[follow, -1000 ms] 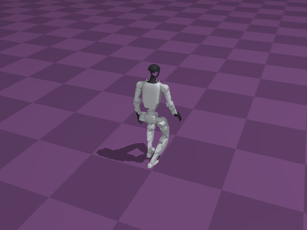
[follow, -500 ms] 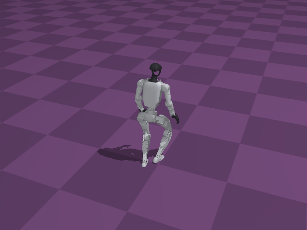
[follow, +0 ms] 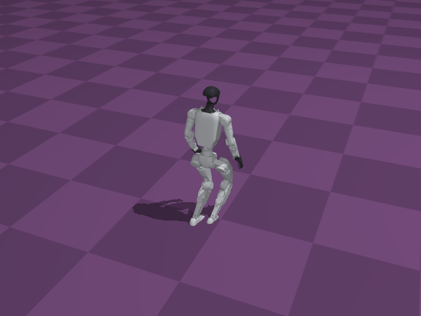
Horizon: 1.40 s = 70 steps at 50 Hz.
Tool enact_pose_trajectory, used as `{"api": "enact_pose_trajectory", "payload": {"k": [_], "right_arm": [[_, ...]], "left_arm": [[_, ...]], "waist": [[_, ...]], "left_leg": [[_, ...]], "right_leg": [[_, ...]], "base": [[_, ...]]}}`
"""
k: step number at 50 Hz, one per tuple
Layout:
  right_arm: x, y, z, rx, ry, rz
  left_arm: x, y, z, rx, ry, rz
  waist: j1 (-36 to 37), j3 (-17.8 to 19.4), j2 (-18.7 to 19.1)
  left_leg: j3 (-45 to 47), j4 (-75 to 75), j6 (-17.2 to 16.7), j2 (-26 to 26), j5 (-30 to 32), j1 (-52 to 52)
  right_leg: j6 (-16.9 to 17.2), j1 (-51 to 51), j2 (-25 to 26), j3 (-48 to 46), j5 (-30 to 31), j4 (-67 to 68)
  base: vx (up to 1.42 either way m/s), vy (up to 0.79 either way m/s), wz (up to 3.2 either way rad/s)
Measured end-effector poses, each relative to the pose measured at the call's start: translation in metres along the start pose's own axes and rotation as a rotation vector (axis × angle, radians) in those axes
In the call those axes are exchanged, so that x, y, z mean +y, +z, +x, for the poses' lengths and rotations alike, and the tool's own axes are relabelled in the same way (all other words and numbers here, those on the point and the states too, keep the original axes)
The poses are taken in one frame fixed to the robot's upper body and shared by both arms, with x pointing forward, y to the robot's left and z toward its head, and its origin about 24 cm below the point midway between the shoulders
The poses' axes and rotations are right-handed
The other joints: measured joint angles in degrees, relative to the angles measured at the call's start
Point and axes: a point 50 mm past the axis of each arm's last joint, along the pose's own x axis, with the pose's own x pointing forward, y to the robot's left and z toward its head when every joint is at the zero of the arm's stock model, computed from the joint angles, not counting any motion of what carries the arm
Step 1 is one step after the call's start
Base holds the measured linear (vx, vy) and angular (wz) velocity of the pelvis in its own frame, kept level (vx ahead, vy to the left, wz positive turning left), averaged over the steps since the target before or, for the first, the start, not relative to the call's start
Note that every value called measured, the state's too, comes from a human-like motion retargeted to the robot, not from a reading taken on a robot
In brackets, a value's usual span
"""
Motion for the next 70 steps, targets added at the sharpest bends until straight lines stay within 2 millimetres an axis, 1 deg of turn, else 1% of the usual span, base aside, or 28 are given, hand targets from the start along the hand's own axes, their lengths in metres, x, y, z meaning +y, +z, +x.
{"api": "enact_pose_trajectory", "payload": {"k": [3, 6, 8, 10, 13, 15, 17, 18, 20, 22, 23, 25, 27, 28, 30, 32, 33, 35, 38, 41, 43, 45, 48, 51, 55, 59, 66, 70], "right_arm": [[0.002, -0.005, -0.001, 0.025, 0.016, 0.003], [0.003, -0.009, -0.002, 0.051, 0.023, 0.017], [0.004, -0.012, -0.002, 0.067, 0.023, 0.033], [0.003, -0.015, -0.003, 0.084, 0.021, 0.047], [0.003, -0.022, -0.006, 0.112, 0.022, 0.069], [0.007, -0.029, -0.01, 0.136, 0.03, 0.083], [0.005, -0.032, -0.011, 0.142, 0.039, 0.101], [0.006, -0.034, -0.012, 0.147, 0.046, 0.106], [0.005, -0.035, -0.013, 0.144, 0.068, 0.12], [0.006, -0.035, -0.013, 0.134, 0.088, 0.13], [0.007, -0.033, -0.013, 0.126, 0.096, 0.133], [0.008, -0.029, -0.012, 0.103, 0.121, 0.136], [0.008, -0.022, -0.01, 0.078, 0.138, 0.135], [0.01, -0.018, -0.009, 0.063, 0.154, 0.132], [0.011, -0.012, -0.007, 0.041, 0.168, 0.127], [0.014, -0.004, -0.005, 0.018, 0.194, 0.118], [0.014, -0.002, -0.005, 0.011, 0.196, 0.117], [0.019, 0.006, -0.003, -0.007, 0.217, 0.11], [0.023, 0.009, -0.002, -0.008, 0.227, 0.108], [0.029, 0.011, -0.002, -0.001, 0.243, 0.116], [0.031, 0.008, -0.002, 0.017, 0.244, 0.126], [0.031, 0.0, -0.005, 0.044, 0.245, 0.137], [0.033, -0.015, -0.011, 0.091, 0.253, 0.151], [0.037, -0.03, -0.018, 0.137, 0.272, 0.158], [0.042, -0.045, -0.027, 0.182, 0.299, 0.161], [0.042, -0.05, -0.03, 0.186, 0.311, 0.156], [0.04, -0.037, -0.025, 0.125, 0.312, 0.146], [0.04, -0.027, -0.021, 0.086, 0.321, 0.134]], "left_arm": [[0.002, 0.009, 0.005, -0.018, -0.004, 0.021], [0.01, 0.021, 0.01, -0.039, 0.018, 0.047], [0.019, 0.028, 0.014, -0.051, 0.043, 0.058], [0.027, 0.035, 0.016, -0.062, 0.07, 0.062], [0.036, 0.04, 0.017, -0.071, 0.099, 0.056], [0.036, 0.037, 0.016, -0.064, 0.101, 0.05], [0.042, 0.037, 0.015, -0.059, 0.095, 0.057], [0.04, 0.034, 0.015, -0.052, 0.086, 0.061], [0.042, 0.031, 0.013, -0.04, 0.057, 0.08], [0.037, 0.025, 0.011, -0.023, 0.021, 0.095], [0.033, 0.021, 0.01, -0.014, 0.002, 0.099], [0.028, 0.011, 0.006, 0.016, -0.034, 0.107], [0.021, 0.0, 0.003, 0.05, -0.062, 0.1], [0.019, -0.007, -0.001, 0.074, -0.073, 0.096], [0.012, -0.019, -0.005, 0.112, -0.093, 0.078], [0.011, -0.033, -0.012, 0.158, -0.092, 0.054], [0.007, -0.039, -0.015, 0.176, -0.096, 0.039], [0.007, -0.052, -0.022, 0.22, -0.08, 0.007], [0.002, -0.065, -0.029, 0.264, -0.062, -0.042], [0.002, -0.074, -0.036, 0.289, -0.034, -0.089], [-0.001, -0.077, -0.039, 0.29, -0.035, -0.115], [-0.006, -0.078, -0.04, 0.285, -0.048, -0.135], [-0.012, -0.076, -0.041, 0.266, -0.069, -0.151], [-0.013, -0.071, -0.039, 0.239, -0.085, -0.139], [-0.007, -0.061, -0.034, 0.198, -0.091, -0.09], [0.004, -0.047, -0.025, 0.15, -0.078, -0.022], [0.025, -0.021, -0.012, 0.068, -0.037, 0.059], [0.028, -0.016, -0.01, 0.05, -0.03, 0.069]], "waist": [[-1.6, -0.5, -1.3], [-3.9, -1.6, -3.7], [-5.4, -2.6, -4.8], [-6.5, -3.5, -5.4], [-7.7, -4.6, -6.1], [-8.3, -4.5, -6.5], [-8.9, -5.7, -7.4], [-9.1, -5.8, -7.8], [-9.3, -7.0, -9.2], [-9.6, -7.8, -11.1], [-9.7, -8.3, -11.8], [-9.3, -9.4, -13.7], [-9.5, -10.4, -15.6], [-9.2, -11.0, -16.6], [-9.5, -11.9, -18.5], [-9.0, -12.6, -20.0], [-9.3, -12.9, -20.9], [-8.7, -13.3, -21.6], [-8.6, -13.2, -22.8], [-5.2, -11.5, -19.1], [-2.2, -10.8, -14.7], [0.4, -10.5, -11.5], [2.8, -10.8, -9.4], [3.4, -11.6, -8.8], [1.8, -13.1, -9.2], [-1.2, -14.6, -10.3], [-4.1, -16.7, -11.3], [-4.3, -17.6, -11.3]], "left_leg": [[-0.3, -3.9, 1.8, -2.4, -1.8, 0.0], [1.2, -8.3, 3.4, -4.7, -1.9, -1.6], [2.7, -10.8, 3.8, -5.0, -1.4, -3.0], [4.9, -12.7, 3.8, -4.2, -0.7, -4.6], [9.1, -14.4, 3.6, -2.5, -0.1, -6.2], [12.5, -12.1, 3.4, -0.7, -0.6, -7.6], [15.9, -15.8, 3.6, -0.5, 0.2, -7.0], [17.9, -14.5, 3.5, 0.4, 0.0, -7.6], [21.9, -19.3, 4.0, -0.3, 0.7, -5.5], [26.4, -22.2, 4.4, -0.7, 1.3, -3.7], [28.8, -21.8, 4.4, -0.2, 1.2, -3.8], [33.9, -27.6, 5.2, -1.6, 2.2, -0.5], [39.2, -28.3, 5.3, -1.6, 2.4, 0.6], [41.9, -32.0, 5.8, -3.0, 3.1, 2.8], [46.9, -32.5, 5.7, -3.6, 3.6, 4.2], [51.3, -37.4, 6.4, -5.8, 4.7, 7.3], [53.1, -36.6, 6.2, -5.8, 5.1, 7.6], [55.9, -37.6, 7.0, -5.8, 5.0, 9.0], [54.3, -31.7, 6.7, -3.6, 5.2, 8.1], [45.4, -17.6, 6.4, 5.6, 0.7, 2.2], [37.6, -7.7, 5.6, 12.5, -1.5, -3.0], [29.6, -1.8, 4.7, 15.1, -2.4, -7.0], [19.2, 0.4, 3.7, 11.5, -2.6, -10.2], [11.5, -1.6, 2.9, 5.6, -2.4, -11.0], [7.0, -7.0, 2.9, -0.5, -1.7, -9.7], [8.3, -12.6, 3.6, -3.2, -1.4, -7.3], [13.1, -18.8, 4.0, -3.4, -0.6, -4.8], [15.3, -20.3, 4.1, -2.5, -0.4, -4.5]], "right_leg": [[0.9, -3.4, 0.3, 2.8, 0.9, 0.8], [2.7, -7.8, -0.6, 6.1, 1.4, 1.4], [3.7, -10.8, -0.9, 7.8, 0.7, 1.0], [3.5, -13.2, -2.1, 7.9, -1.2, 0.5], [2.4, -14.9, -6.4, 5.3, -3.8, 2.4], [1.2, -14.9, -10.6, 2.5, -5.4, 6.8], [-0.1, -13.5, -16.1, -0.5, -7.1, 9.5], [-0.8, -12.8, -19.0, -2.0, -7.5, 12.1], [-1.5, -10.1, -24.8, -4.7, -8.7, 14.8], [-1.6, -7.4, -30.8, -7.0, -9.1, 17.4], [-1.5, -6.4, -33.7, -8.4, -9.0, 18.7], [-0.7, -4.2, -38.5, -10.5, -8.6, 19.5], [0.1, -3.1, -43.6, -12.7, -8.0, 20.6], [0.7, -2.5, -45.1, -13.3, -7.7, 20.2], [1.7, -2.2, -49.3, -14.7, -7.4, 20.2], [2.6, -2.0, -50.3, -15.3, -7.9, 18.4], [2.9, -2.4, -51.9, -15.5, -8.2, 18.0], [2.6, -2.6, -50.1, -15.5, -10.4, 15.1], [2.5, -3.8, -48.6, -12.8, -13.9, 12.3], [1.0, -2.6, -37.7, -11.2, -15.2, 8.4], [-0.4, -1.9, -28.2, -10.3, -14.8, 5.6], [-1.0, -1.8, -20.4, -8.0, -13.9, 3.4], [-0.8, -2.4, -13.2, -2.8, -12.2, 1.8], [0.0, -2.9, -9.1, 1.7, -11.0, 0.9], [1.4, -3.5, -7.6, 5.6, -10.6, 0.8], [2.7, -4.6, -10.0, 6.7, -11.0, 1.6], [2.6, -6.0, -15.7, 2.3, -11.8, 2.2], [2.5, -6.0, -16.8, 0.4, -12.3, 0.6]], "base": [[-0.21, 0.02, -0.59], [-0.22, 0.03, -0.51], [-0.2, 0.02, -0.74], [-0.18, 0.01, -1.07], [-0.18, -0.01, -1.37], [-0.21, -0.03, -1.6], [-0.14, -0.03, -1.7], [-0.15, -0.02, -1.86], [-0.09, -0.01, -2.01], [-0.12, -0.01, -2.16], [-0.15, -0.01, -2.35], [-0.12, 0.01, -2.59], [-0.14, -0.01, -2.73], [-0.13, -0.01, -2.9], [-0.14, -0.05, -2.88], [-0.13, -0.06, -3.03], [-0.13, -0.11, -2.94], [-0.1, -0.12, -3.07], [-0.06, -0.19, -2.93], [-0.01, -0.19, -3.54], [0.03, -0.18, -3.57], [0.07, -0.13, -3.42], [0.09, -0.06, -2.97], [0.11, -0.02, -2.38], [0.1, 0.02, -1.62], [0.06, 0.03, -1.05], [0.02, 0.02, -1.01], [0.0, -0.02, -0.91]]}}
